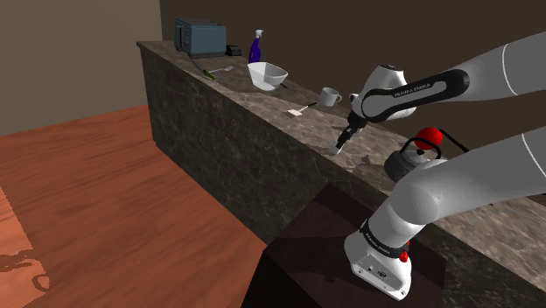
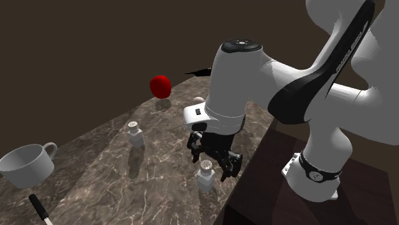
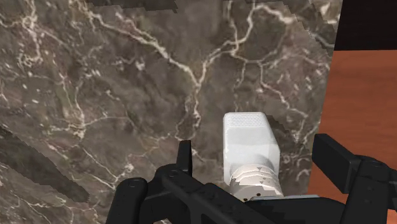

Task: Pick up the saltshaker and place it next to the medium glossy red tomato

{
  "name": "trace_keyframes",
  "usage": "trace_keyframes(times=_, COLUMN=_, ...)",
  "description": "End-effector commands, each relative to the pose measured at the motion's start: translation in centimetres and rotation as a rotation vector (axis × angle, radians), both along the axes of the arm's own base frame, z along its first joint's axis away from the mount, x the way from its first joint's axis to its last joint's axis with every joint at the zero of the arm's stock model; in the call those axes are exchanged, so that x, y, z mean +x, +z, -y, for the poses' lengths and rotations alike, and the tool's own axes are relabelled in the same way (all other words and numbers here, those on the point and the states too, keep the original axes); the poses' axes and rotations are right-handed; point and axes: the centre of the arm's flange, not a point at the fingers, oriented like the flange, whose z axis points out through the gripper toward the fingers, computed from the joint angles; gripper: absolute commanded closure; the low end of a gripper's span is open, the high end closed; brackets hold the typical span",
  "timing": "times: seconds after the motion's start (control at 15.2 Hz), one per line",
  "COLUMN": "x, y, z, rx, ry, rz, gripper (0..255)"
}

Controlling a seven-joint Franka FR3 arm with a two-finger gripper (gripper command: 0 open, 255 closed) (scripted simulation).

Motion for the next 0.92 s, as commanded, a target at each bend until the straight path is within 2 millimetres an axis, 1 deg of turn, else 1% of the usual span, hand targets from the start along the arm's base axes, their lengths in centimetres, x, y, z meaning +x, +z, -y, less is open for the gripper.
trace_keyframes(times=0.0, x=0.0, y=0.0, z=0.0, rx=0.000, ry=0.000, rz=0.000, gripper=255)
trace_keyframes(times=0.59, x=0.0, y=0.0, z=0.0, rx=0.000, ry=0.000, rz=0.000, gripper=255)
trace_keyframes(times=0.86, x=0.0, y=2.1, z=0.0, rx=0.000, ry=0.000, rz=0.000, gripper=255)
